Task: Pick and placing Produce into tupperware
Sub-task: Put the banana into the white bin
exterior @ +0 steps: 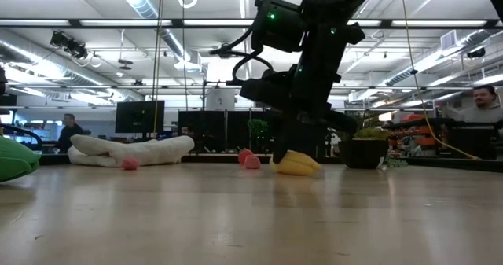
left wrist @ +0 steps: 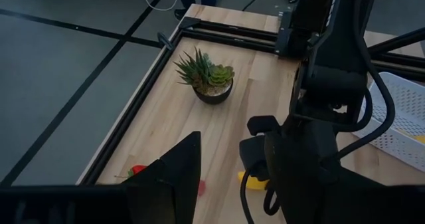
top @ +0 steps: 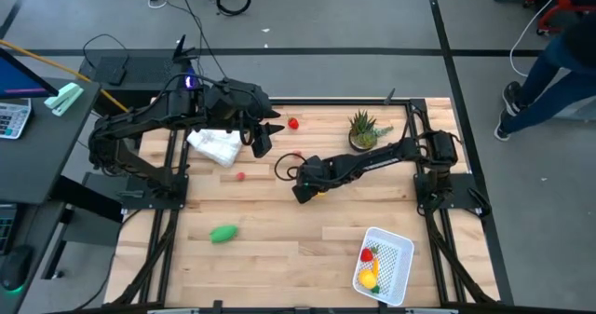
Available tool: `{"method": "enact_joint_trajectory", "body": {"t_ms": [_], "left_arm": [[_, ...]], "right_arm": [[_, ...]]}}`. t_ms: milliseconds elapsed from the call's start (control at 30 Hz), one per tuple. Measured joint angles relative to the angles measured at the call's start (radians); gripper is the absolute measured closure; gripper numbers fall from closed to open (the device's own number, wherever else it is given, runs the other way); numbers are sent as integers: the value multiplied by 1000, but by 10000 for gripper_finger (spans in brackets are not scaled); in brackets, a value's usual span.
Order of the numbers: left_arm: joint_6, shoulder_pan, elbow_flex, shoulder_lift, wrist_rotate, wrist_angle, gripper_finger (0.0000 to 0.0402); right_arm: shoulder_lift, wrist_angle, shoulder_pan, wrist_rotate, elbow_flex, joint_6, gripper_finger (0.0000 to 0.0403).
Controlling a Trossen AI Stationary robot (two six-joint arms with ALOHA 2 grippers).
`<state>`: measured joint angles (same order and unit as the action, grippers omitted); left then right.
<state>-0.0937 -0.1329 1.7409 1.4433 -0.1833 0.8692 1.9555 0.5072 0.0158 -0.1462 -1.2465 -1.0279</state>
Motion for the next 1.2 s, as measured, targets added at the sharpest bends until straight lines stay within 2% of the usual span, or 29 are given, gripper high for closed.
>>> {"method": "enact_joint_trajectory", "body": {"t_ms": [167,267,567,733,867,1033,1200], "left_arm": [[0,0,0,0,0,1,230],[1,0,0,0,0,2,230],[2,0,0,0,0,1,230],[2,0,0,0,0,1,230],[2,0,0,0,0,0,230],[3,0,0,0,0,1,230],[3,0,0,0,0,0,230]], "right_arm": [[-50,15,5,48,0,-16,272],[-112,29,19,42,0,-20,259],[-383,164,142,39,-2,-120,274],[-513,287,273,24,-2,-307,255],[-576,358,411,5,-2,-516,257],[-568,421,591,-8,-2,-753,265],[-484,459,712,-8,-2,-959,254]]}}
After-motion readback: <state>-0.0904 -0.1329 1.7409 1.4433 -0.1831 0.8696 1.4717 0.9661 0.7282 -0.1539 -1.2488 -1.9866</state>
